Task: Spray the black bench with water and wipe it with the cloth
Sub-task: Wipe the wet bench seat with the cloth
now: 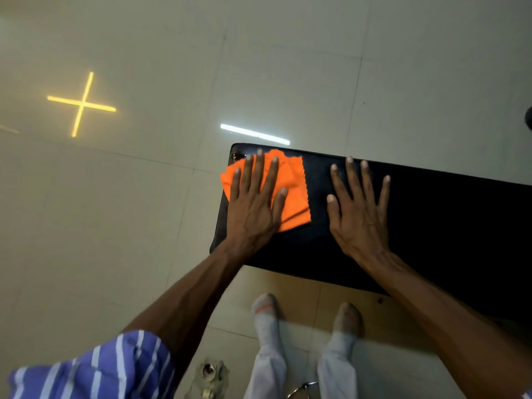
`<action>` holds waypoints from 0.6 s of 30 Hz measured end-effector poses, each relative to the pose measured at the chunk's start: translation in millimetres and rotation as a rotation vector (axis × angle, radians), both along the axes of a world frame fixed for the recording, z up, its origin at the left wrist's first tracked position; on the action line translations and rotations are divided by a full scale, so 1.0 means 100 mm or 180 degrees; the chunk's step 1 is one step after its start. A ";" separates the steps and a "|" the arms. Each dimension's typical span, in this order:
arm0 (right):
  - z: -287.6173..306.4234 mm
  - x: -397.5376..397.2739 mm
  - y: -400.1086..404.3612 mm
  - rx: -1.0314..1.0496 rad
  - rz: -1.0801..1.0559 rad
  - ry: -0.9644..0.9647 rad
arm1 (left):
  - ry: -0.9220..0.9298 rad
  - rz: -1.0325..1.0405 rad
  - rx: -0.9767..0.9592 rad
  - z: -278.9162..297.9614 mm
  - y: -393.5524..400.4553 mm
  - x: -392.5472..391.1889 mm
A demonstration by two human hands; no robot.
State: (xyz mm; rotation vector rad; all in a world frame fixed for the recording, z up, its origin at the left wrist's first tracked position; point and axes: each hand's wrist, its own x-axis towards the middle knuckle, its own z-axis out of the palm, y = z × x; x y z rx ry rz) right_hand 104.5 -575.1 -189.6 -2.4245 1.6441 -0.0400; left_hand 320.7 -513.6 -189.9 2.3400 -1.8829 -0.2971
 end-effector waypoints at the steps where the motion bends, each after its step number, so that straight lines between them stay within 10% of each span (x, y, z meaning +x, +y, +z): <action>1: -0.01 0.00 0.00 -0.0019 0.0002 0.0002 | 0.0039 0.0088 -0.0015 -0.01 -0.12 0.04; 18: -0.02 0.28 0.07 0.0025 0.0471 0.0065 | 0.0207 0.0323 -0.0012 -0.03 -0.48 0.25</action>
